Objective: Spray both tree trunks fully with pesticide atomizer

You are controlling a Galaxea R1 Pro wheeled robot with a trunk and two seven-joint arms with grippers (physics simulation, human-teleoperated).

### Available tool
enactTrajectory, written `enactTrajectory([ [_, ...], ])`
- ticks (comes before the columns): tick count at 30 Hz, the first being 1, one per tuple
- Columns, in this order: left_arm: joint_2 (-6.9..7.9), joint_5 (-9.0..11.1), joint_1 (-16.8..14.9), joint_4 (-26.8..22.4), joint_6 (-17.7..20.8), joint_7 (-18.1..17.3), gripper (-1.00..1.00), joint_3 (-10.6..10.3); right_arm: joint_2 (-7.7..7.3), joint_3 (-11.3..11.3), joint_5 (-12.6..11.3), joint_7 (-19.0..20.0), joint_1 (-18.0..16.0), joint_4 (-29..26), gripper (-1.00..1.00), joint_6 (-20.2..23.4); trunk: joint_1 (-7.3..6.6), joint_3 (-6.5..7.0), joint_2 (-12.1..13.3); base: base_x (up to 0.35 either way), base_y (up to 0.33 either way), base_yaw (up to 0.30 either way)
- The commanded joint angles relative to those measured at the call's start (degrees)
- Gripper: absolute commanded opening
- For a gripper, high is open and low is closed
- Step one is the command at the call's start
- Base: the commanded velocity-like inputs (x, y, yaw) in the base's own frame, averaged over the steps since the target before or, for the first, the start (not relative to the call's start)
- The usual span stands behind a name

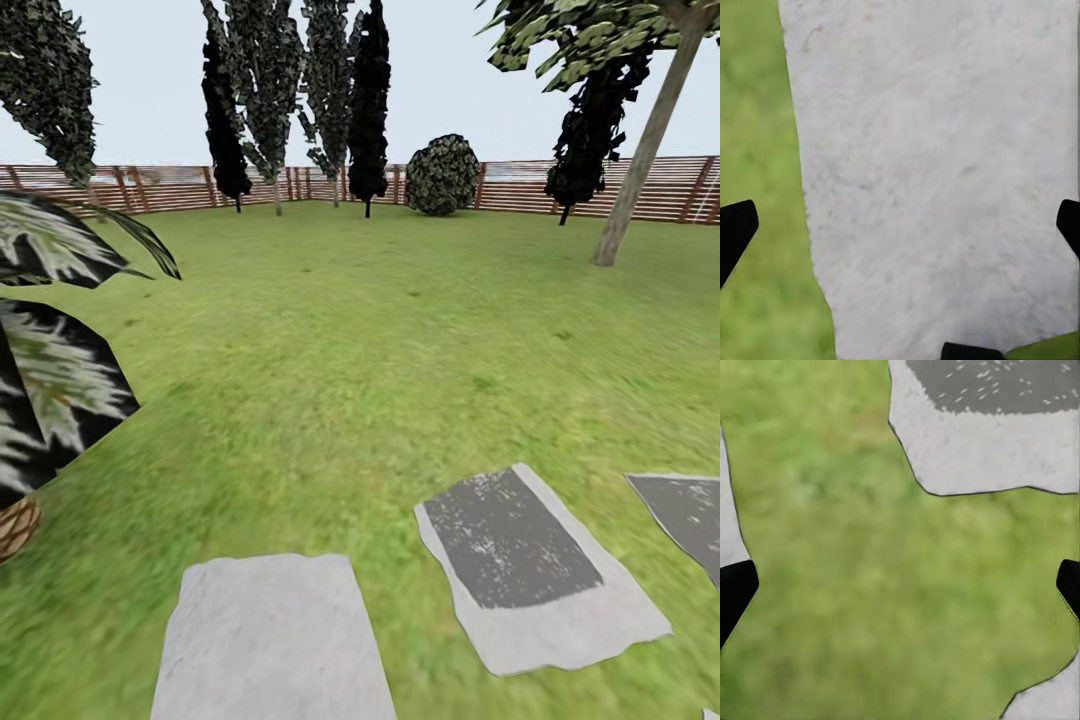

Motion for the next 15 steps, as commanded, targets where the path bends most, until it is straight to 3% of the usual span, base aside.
enactTrajectory([
  [1, 0.00, 0.4, 0.0, 0.0, -0.2, 0.0, 1.00, 0.0, 0.00, 0.0, 0.0, 0.0, 0.0, 0.0, 1.00, -0.2, 0.03, -0.05, 0.0, 0.338, -0.001, -0.004],
  [15, 0.00, 0.4, 0.0, 0.0, -0.2, 0.0, 1.00, 0.0, 0.01, 0.0, 0.0, 0.0, 0.0, 0.0, 1.00, -0.2, 0.03, -0.04, 0.0, 0.338, 0.000, -0.001],
])
